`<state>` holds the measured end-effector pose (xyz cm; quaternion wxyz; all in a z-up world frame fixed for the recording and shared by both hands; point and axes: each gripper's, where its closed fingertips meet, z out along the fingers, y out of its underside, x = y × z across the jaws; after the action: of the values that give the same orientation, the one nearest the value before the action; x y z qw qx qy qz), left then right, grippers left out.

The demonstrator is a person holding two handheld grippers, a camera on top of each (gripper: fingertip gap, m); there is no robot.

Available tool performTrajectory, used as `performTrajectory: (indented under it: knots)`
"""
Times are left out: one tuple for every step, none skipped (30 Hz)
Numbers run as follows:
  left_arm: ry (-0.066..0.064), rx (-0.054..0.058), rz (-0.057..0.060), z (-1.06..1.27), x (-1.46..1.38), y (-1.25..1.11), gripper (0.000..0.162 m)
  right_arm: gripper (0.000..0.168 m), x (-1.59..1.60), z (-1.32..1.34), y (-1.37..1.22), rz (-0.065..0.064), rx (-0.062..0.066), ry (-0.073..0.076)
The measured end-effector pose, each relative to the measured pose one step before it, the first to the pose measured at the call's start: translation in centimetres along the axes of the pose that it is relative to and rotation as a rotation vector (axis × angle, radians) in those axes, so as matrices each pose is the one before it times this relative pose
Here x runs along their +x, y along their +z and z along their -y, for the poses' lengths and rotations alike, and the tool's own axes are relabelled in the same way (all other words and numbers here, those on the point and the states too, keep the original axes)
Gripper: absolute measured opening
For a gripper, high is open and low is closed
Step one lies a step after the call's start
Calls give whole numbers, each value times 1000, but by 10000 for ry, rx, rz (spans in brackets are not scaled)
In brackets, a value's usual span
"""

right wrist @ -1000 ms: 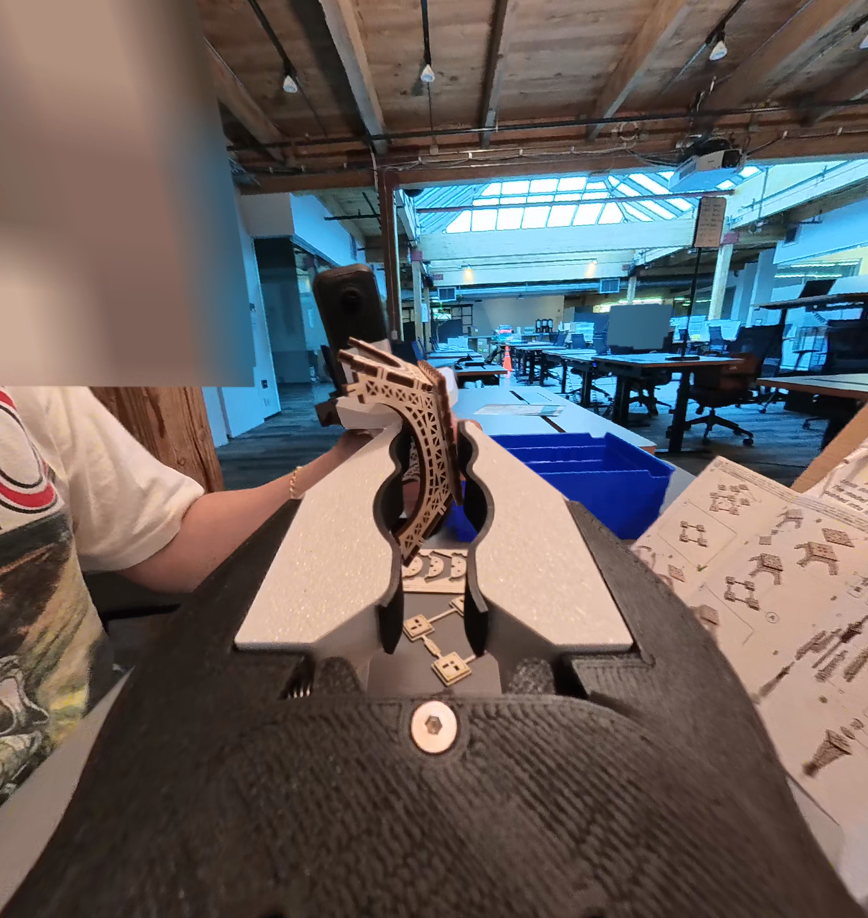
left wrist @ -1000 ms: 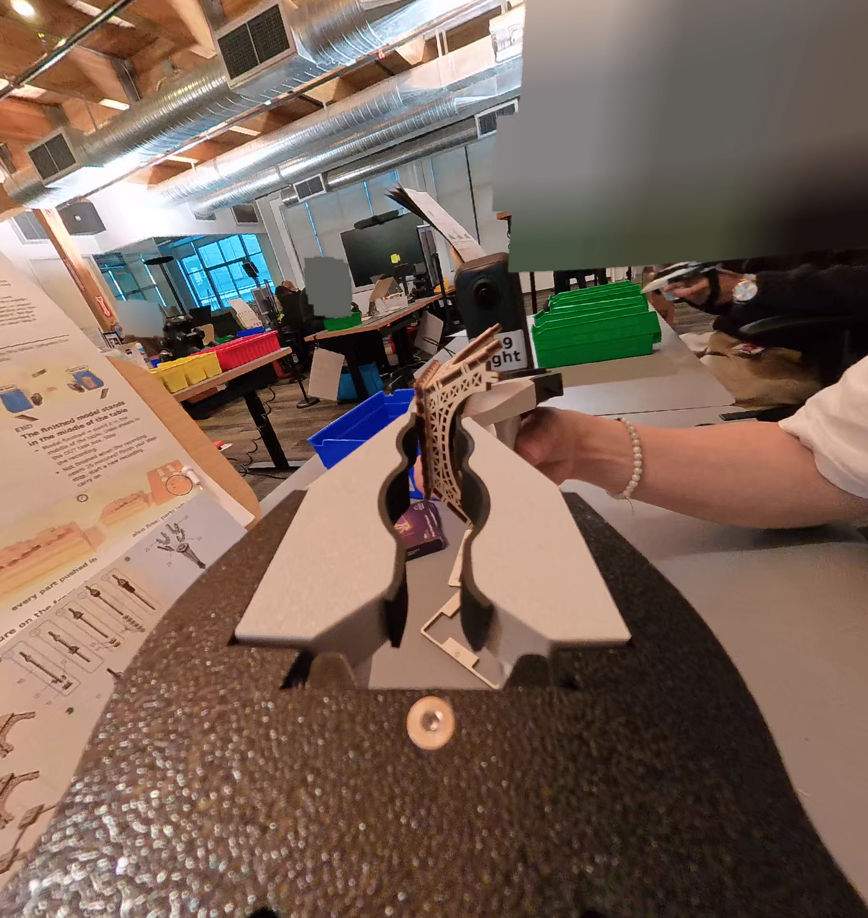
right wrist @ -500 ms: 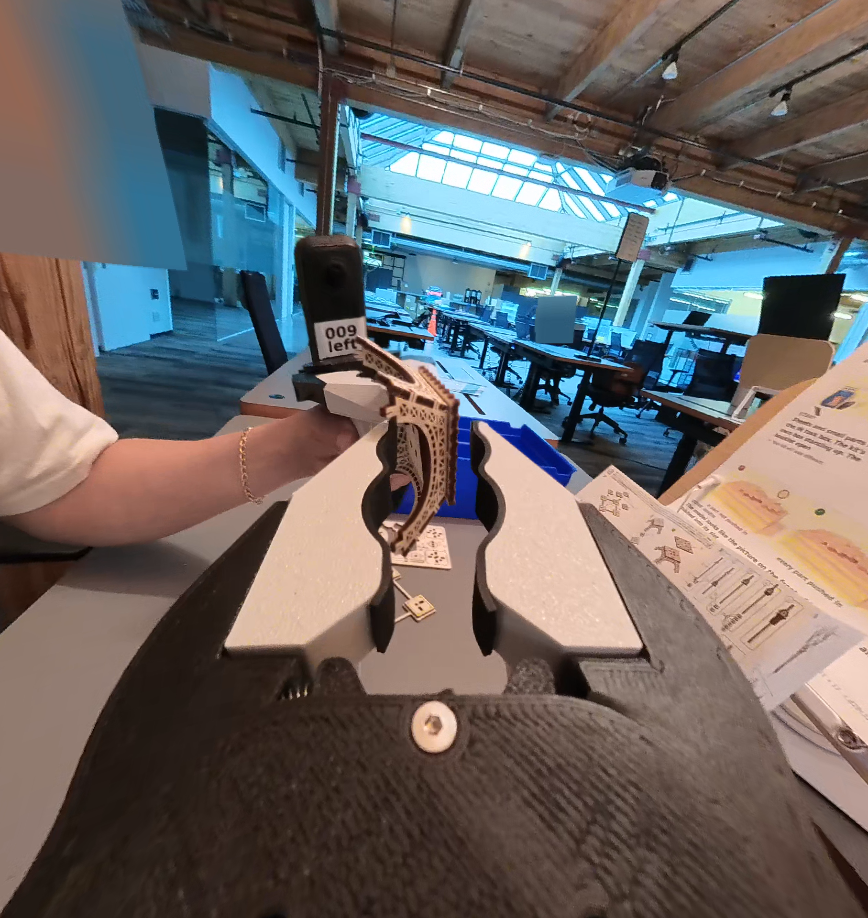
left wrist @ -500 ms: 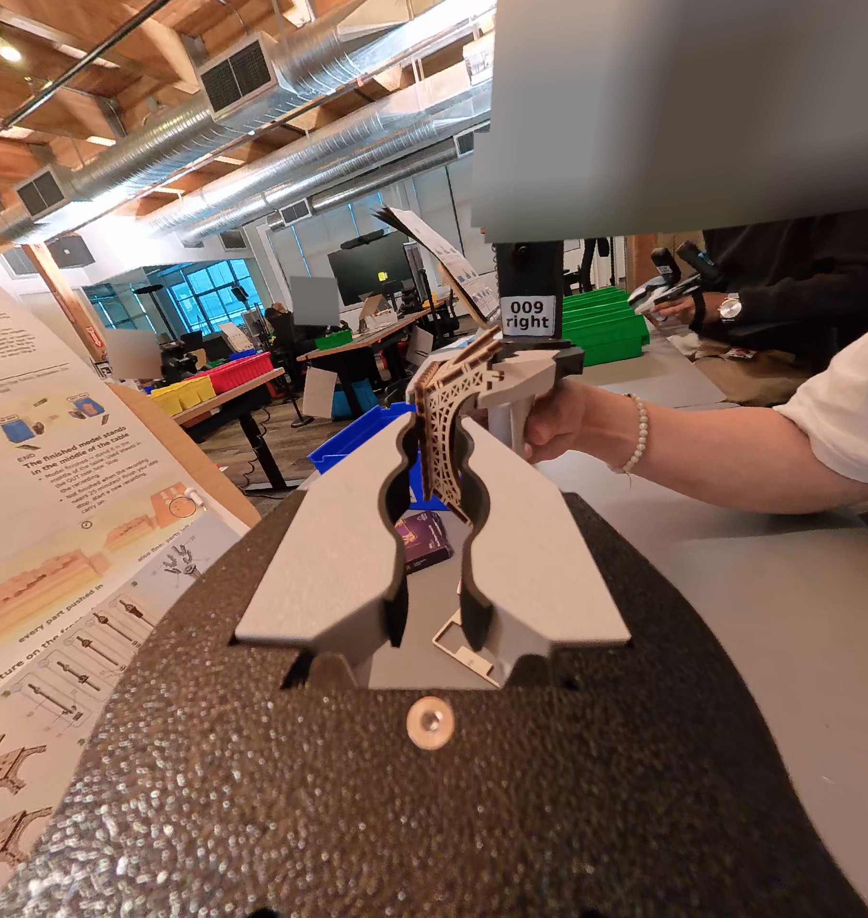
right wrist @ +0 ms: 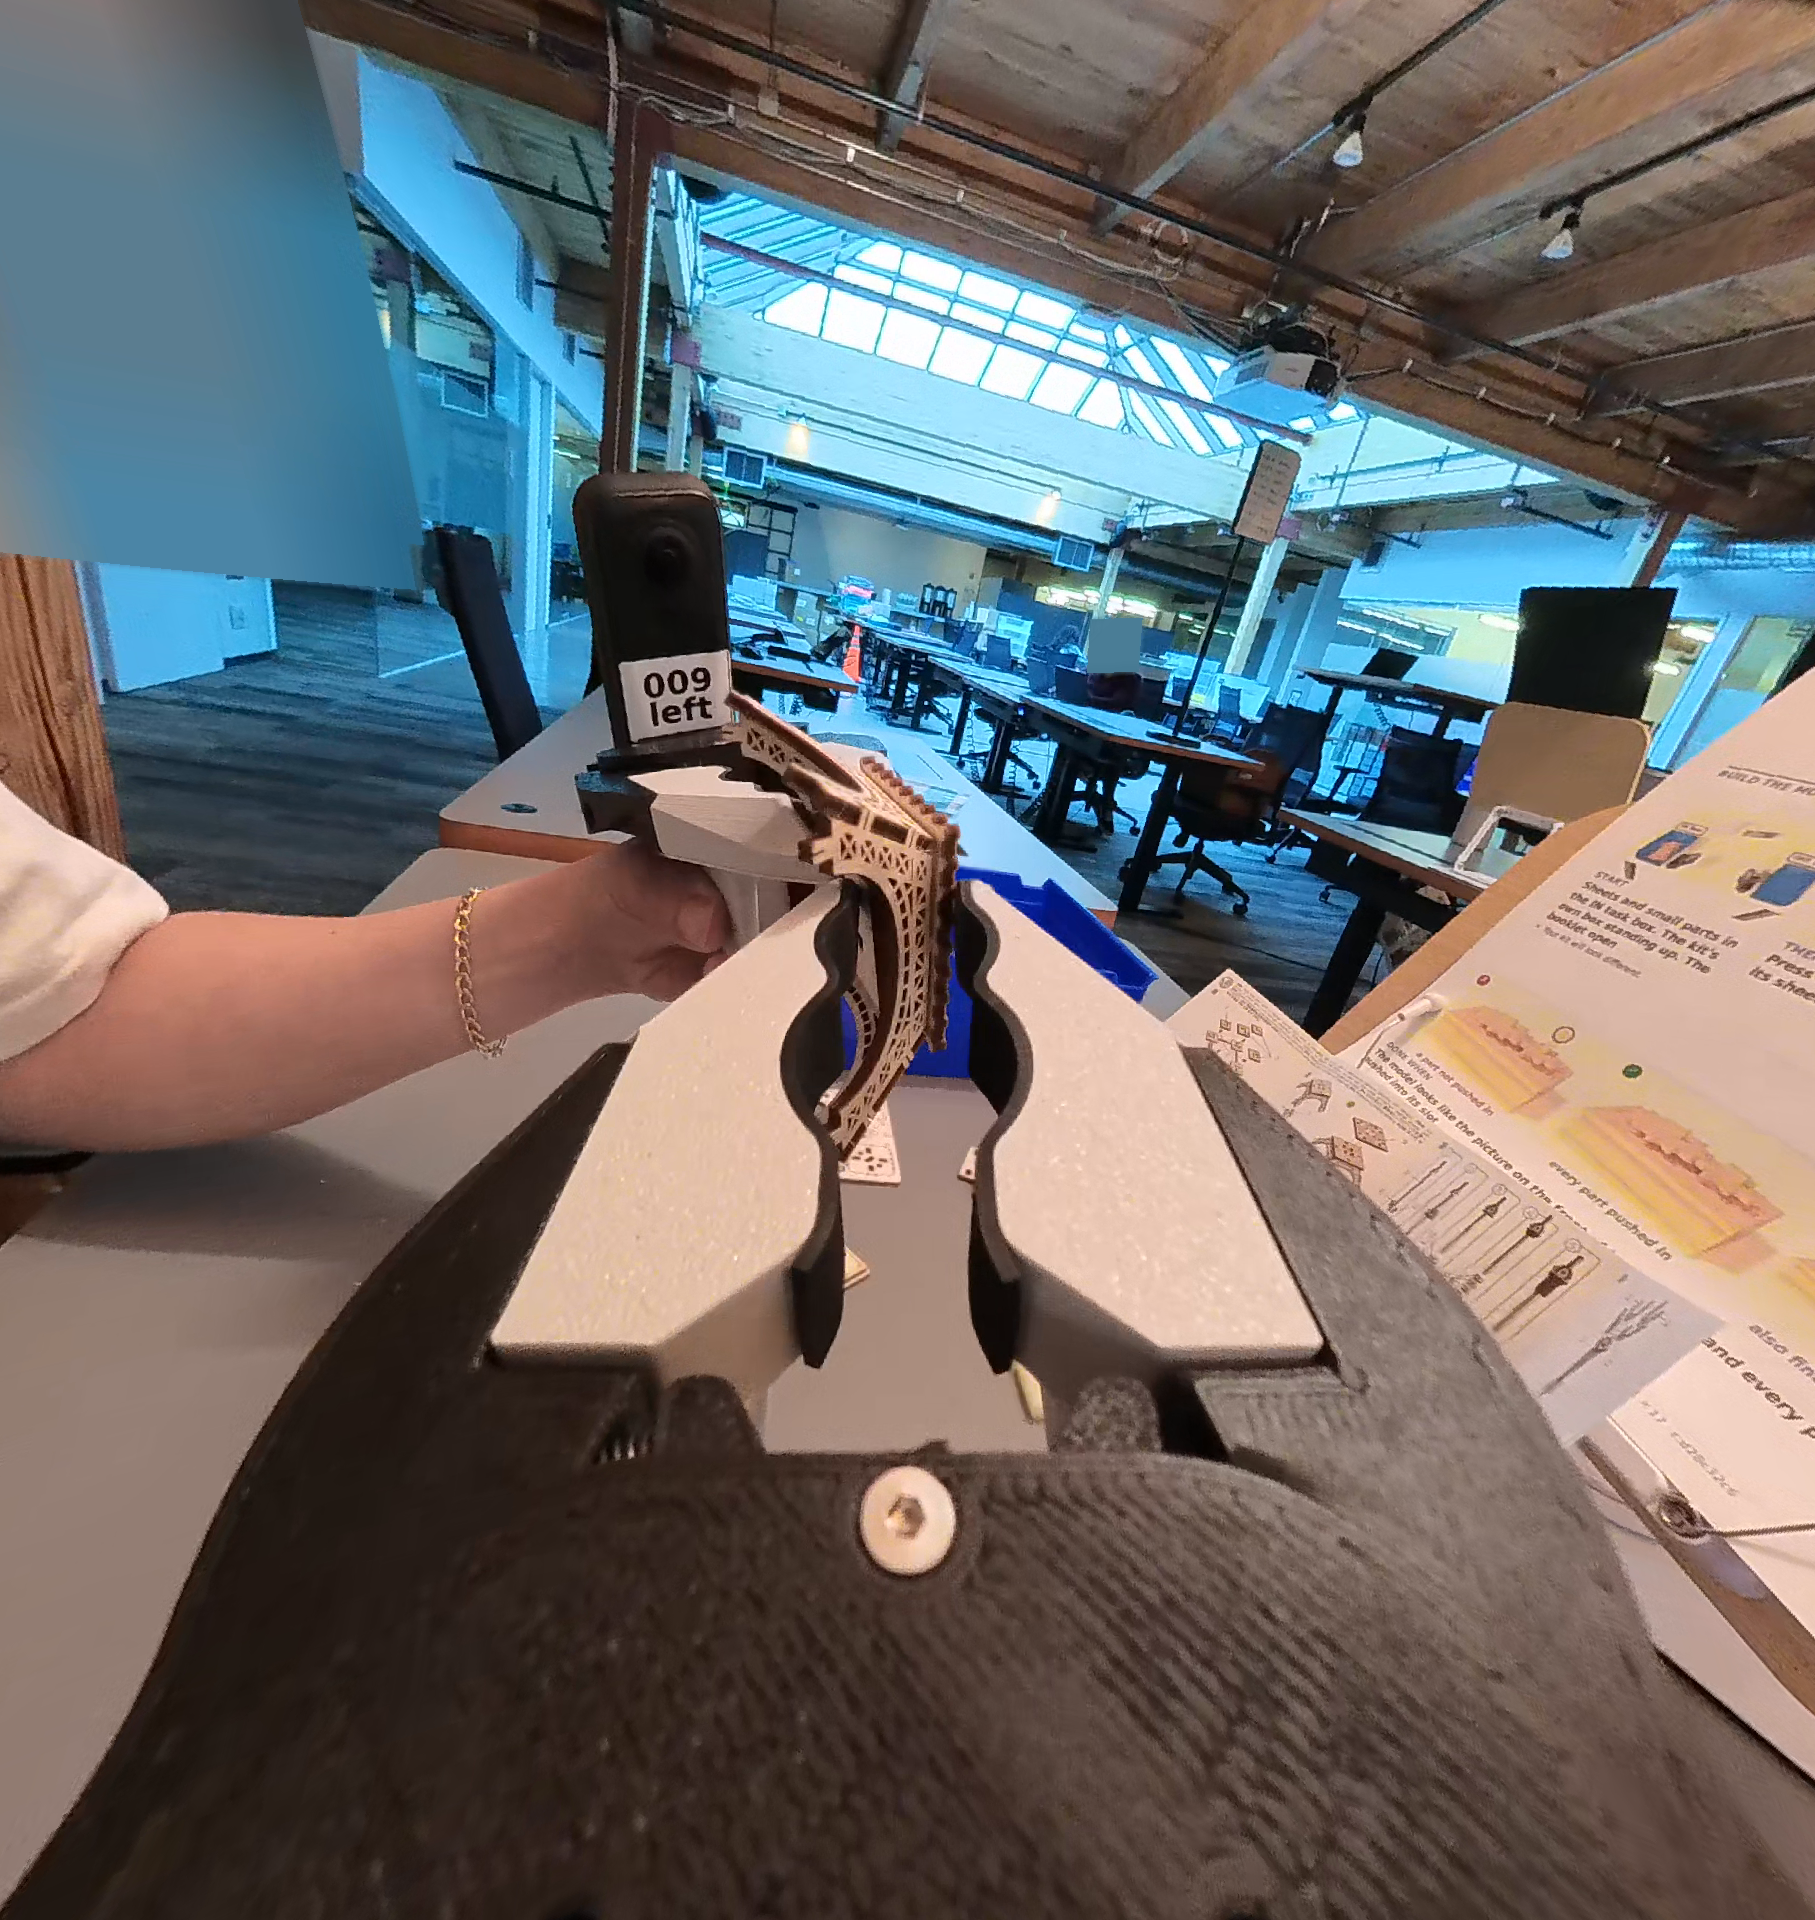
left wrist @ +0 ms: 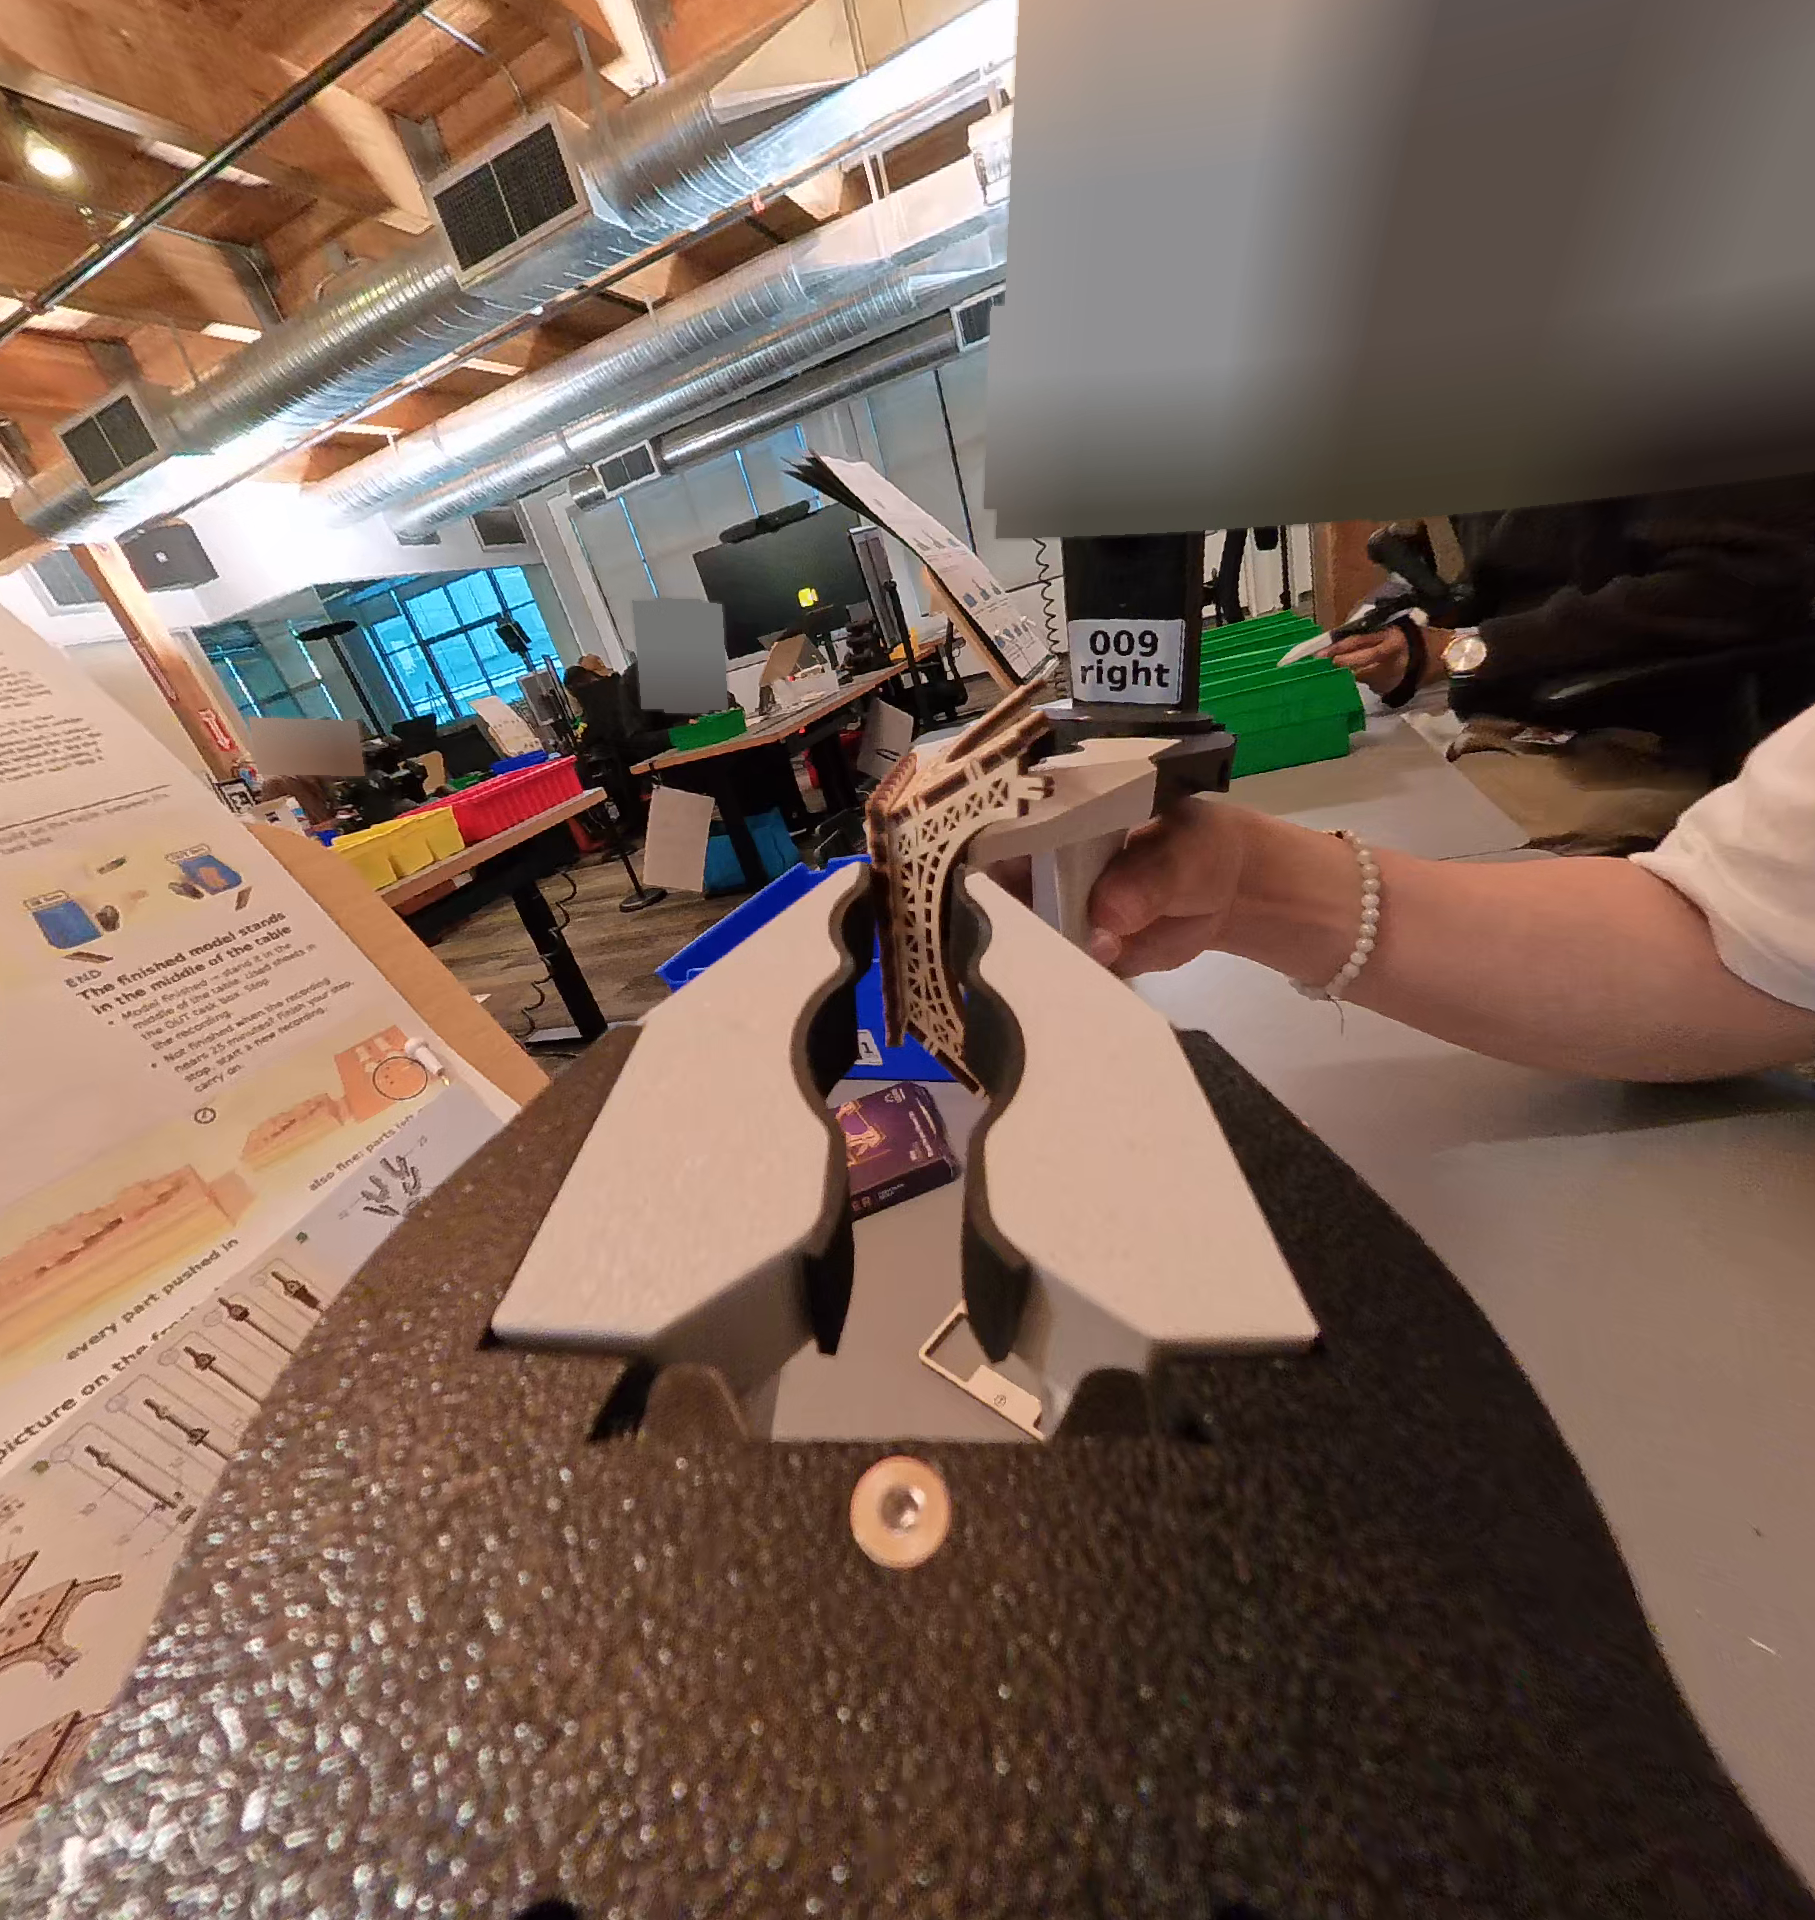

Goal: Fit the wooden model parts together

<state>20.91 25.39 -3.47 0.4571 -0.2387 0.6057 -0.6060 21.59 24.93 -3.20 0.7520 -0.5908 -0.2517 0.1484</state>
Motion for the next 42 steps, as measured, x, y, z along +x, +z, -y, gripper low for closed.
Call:
performTrajectory:
  knots:
    - [-11,-7,-17,-6,7,-5,11,15,-8,-7,0,15,0,31]
    - [21,-19,-18,-41,3,2,11,15,6,-45,-8,13,-13,-2]
    - [-2,-39,-39,-81,18,3,11,15,-18,-62,-10,17,-29,-18]
    - [-38,-78,-93,-139,85,13,11,16,-31,-46,11,33,-13,-4]
    - [-40,-67,-89,-142,96,36,11,20,34,45,31,-31,37,53]
    - [-29,14,-25,-17,0,14,11,18,-50,-53,39,35,-25,53]
    - [-3,53,-20,33,-6,-44,11,15,-154,-83,52,116,-50,55]
    - [4,10,-28,-42,-3,-46,11,16,-29,-78,35,51,-47,24]
    - [8,-21,-7,-121,-31,-27,11,16,33,-122,16,-14,-82,-49]
    - [15,8,-7,-80,-2,-22,11,16,3,-88,-1,-10,-48,-92]
    - [-2,48,-17,-21,26,-17,11,16,-37,-12,10,25,-10,-32]
    - [-36,44,-4,-9,-29,-26,11,16,4,-7,32,4,-13,11]
    - [-44,14,2,-36,-46,-28,11,15,39,-50,43,-20,-35,-1]
    - [-29,-10,2,-64,-61,-22,11,15,41,-76,29,-4,-33,32]
    - [-2,-17,8,-77,-53,-6,11,15,60,-94,17,8,-18,57]
    - [25,-20,2,-84,-34,-15,11,15,26,-86,13,19,-13,25]
    - [24,-34,-11,-97,-32,-21,11,15,25,-109,16,7,-26,-7]
    - [-1,-51,-37,-82,-25,-26,11,15,29,-69,14,-10,-30,-7]
    - [6,-42,-42,-24,-18,-39,11,15,-3,-45,44,-3,-22,-20]
    - [31,-12,-23,33,-20,-49,11,14,-13,29,62,-18,10,-28]
    - [11,4,-16,69,2,-34,11,14,-32,53,38,-5,38,-21]
    - [1,-35,23,-2,-47,-19,11,14,33,14,32,-32,10,-11]
    - [49,-67,43,-51,-75,1,11,14,69,-55,21,-46,-37,-31]
    - [78,-31,21,-15,-11,7,11,14,7,-8,-13,-11,-1,-71]
    - [34,9,-14,36,44,18,11,14,-39,47,-29,7,37,-82]
    - [7,21,-26,44,42,13,11,14,-36,59,-18,19,15,-7]
    - [7,42,-23,65,34,-1,11,14,-29,67,-9,17,15,-3]
    - [4,40,-22,60,30,6,11,14,-26,64,-2,-5,25,-52]
    - [11,-9,-11,-4,-3,-10,11,14,-14,6,6,-15,-6,-42]
    - [3,-39,-18,-49,7,-24,11,14,-1,-44,20,5,-25,10]
    - [-24,-26,-27,-28,14,-16,11,14,-18,-37,5,24,2,25]
    - [-37,-8,-10,-25,-10,-17,11,14,4,-19,13,5,14,33]
    - [-38,8,-10,-11,-10,-21,11,14,9,-23,17,-2,6,51]
    - [-48,7,-21,-7,-1,-4,11,14,-18,-4,16,25,-1,46]
    - [-40,1,-6,2,-1,2,11,14,24,-2,-3,-11,6,-3]
    - [-16,7,-11,7,11,-6,11,14,-4,27,-1,-2,18,13]
    - [-29,13,-20,22,25,7,11,14,-38,18,-10,32,8,28]
    - [-38,13,3,30,-10,16,11,14,21,30,2,-20,13,6]
    - [-20,17,15,35,-13,-1,11,14,19,35,0,-11,13,25]
    - [-19,26,2,47,5,6,11,14,5,58,4,9,36,79]
    - [-20,5,9,12,-15,7,11,14,8,2,2,5,14,38]
    - [-23,-7,18,-17,-25,20,11,14,42,-14,-2,-20,7,4]
